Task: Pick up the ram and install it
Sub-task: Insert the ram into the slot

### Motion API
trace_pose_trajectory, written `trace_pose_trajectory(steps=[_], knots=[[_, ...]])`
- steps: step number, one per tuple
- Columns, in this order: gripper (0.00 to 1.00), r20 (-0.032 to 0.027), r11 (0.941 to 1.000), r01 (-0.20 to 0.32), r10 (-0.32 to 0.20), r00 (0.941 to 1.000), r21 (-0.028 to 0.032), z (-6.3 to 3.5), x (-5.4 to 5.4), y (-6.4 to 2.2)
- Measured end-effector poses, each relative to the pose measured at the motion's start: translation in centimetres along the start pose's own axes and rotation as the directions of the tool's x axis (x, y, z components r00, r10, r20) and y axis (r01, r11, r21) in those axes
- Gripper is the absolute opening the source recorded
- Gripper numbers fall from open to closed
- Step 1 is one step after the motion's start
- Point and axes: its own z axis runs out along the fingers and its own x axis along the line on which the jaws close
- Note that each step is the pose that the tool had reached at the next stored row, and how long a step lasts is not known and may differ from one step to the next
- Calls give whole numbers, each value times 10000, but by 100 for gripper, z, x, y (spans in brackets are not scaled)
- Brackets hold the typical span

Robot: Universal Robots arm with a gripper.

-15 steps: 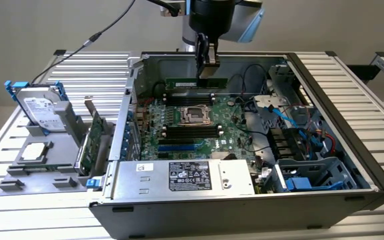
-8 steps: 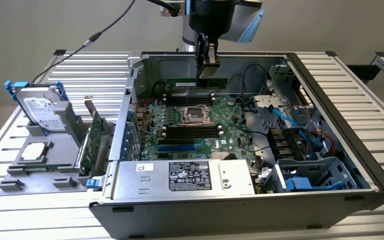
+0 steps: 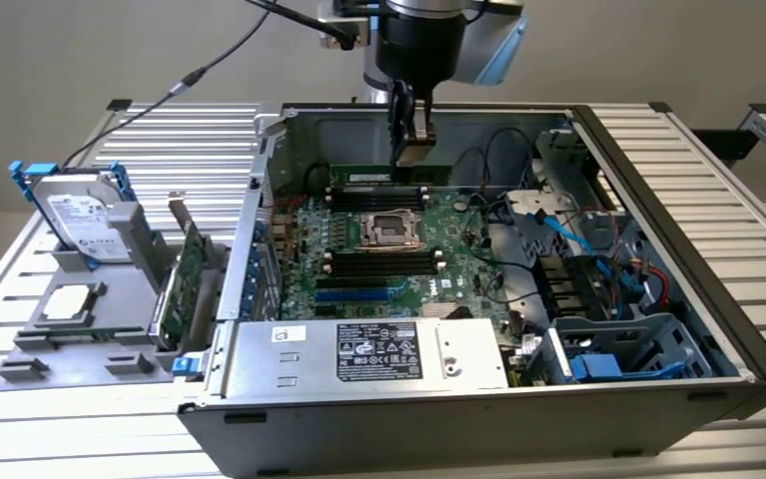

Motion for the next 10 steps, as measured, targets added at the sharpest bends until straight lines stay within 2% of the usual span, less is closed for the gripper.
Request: trace_pose_trajectory(steps=[10], knots=[[14, 0, 10000, -1, 1, 10000, -1, 197, -5, 1]])
